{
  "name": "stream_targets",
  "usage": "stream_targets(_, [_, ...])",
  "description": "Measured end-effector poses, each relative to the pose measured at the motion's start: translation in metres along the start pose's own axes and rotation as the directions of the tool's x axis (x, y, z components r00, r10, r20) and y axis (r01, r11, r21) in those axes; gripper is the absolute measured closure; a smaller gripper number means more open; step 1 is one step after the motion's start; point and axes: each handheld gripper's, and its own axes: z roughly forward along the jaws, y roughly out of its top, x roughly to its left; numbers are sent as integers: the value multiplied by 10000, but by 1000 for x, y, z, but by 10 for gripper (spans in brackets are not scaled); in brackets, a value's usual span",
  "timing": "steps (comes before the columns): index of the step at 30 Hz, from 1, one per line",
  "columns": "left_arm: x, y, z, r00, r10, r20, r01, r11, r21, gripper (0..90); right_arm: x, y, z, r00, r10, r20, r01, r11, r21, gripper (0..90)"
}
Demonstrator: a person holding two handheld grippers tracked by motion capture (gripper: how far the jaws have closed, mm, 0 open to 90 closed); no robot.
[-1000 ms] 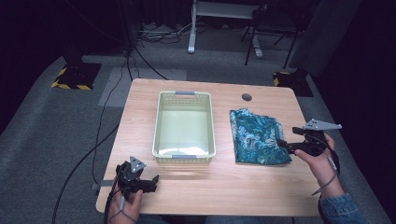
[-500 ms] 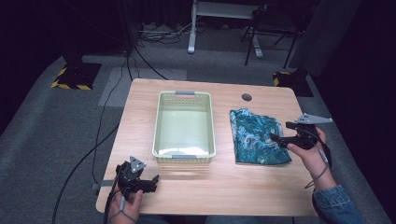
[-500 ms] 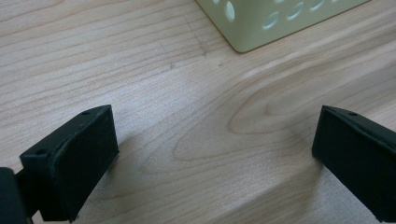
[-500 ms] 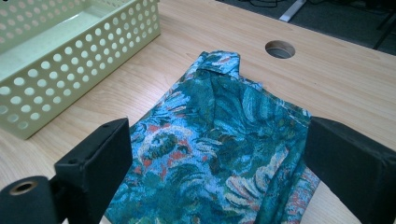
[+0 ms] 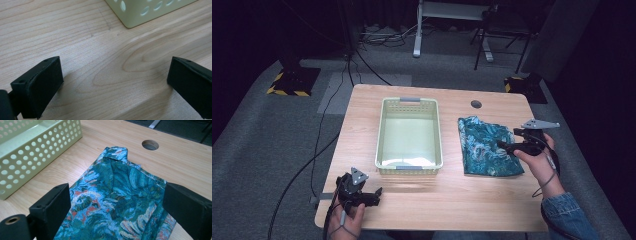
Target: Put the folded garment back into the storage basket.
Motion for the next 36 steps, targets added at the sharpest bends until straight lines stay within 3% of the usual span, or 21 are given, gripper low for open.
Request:
stream_targets(12, [0,0,0,10000,14,1,-14,10000,1,3,-1,-3,26,9999,116,40,-118,9988,468,80])
stream_targets(23, [0,0,0,10000,19,5,-19,10000,1,3,-2,-13,45,9991,420,75,-423,9982,423,80])
stream_targets(36, [0,0,0,10000,20,7,-20,10000,0,3,0,-25,69,9988,473,112,-482,9926,1112,80])
